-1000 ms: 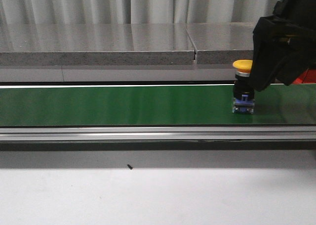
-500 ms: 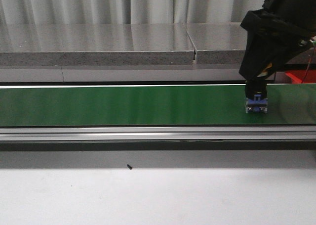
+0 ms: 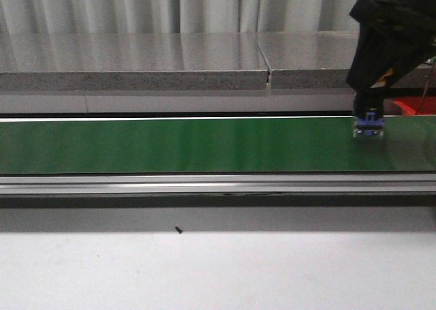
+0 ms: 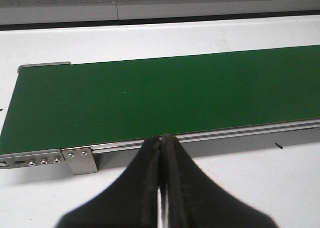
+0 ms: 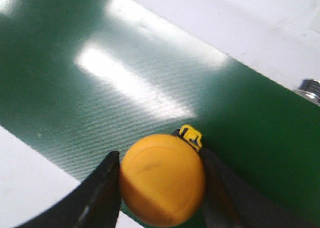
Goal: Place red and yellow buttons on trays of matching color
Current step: 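Lower the right gripper onto the last yellow button and grasp it, then lift the yellow button off the belt over the yellow tray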
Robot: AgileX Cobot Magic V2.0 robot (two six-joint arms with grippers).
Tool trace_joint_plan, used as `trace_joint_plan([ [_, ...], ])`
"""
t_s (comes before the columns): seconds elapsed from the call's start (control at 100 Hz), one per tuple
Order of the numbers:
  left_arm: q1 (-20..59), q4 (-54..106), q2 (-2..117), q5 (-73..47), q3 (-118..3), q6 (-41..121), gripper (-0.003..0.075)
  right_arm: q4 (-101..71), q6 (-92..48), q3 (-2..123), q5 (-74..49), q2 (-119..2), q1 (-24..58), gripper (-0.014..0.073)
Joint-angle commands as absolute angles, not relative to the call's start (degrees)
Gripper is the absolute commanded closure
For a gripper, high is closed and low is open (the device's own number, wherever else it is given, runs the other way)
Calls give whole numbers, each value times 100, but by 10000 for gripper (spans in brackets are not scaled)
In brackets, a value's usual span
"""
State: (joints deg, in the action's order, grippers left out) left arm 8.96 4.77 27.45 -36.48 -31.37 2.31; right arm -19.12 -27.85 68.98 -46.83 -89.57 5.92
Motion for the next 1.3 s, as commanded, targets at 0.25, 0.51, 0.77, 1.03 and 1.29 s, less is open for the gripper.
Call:
trace_joint_plan([
  [0.25, 927, 512, 2757, -3258, -3296, 187, 739, -2251, -2654, 7076, -4604, -8483, -567, 554],
  [0.51, 927, 512, 2757, -3258, -3296, 187, 739, -2251, -2411, 7050, -4619, -8360, -1551, 554],
  [0.77, 927, 512, 2757, -3258, -3296, 187, 739, -2257, -2184, 6464, -4022, -8144, -2409, 555],
  [1.03, 927, 512, 2757, -3258, -3296, 187, 739, -2269, -1947, 6180, -3626, -7994, -3206, 557],
  [1.29, 927, 512, 2757, -3258, -3296, 187, 739, -2269, -1622, 5637, -3172, -7979, -3672, 557],
])
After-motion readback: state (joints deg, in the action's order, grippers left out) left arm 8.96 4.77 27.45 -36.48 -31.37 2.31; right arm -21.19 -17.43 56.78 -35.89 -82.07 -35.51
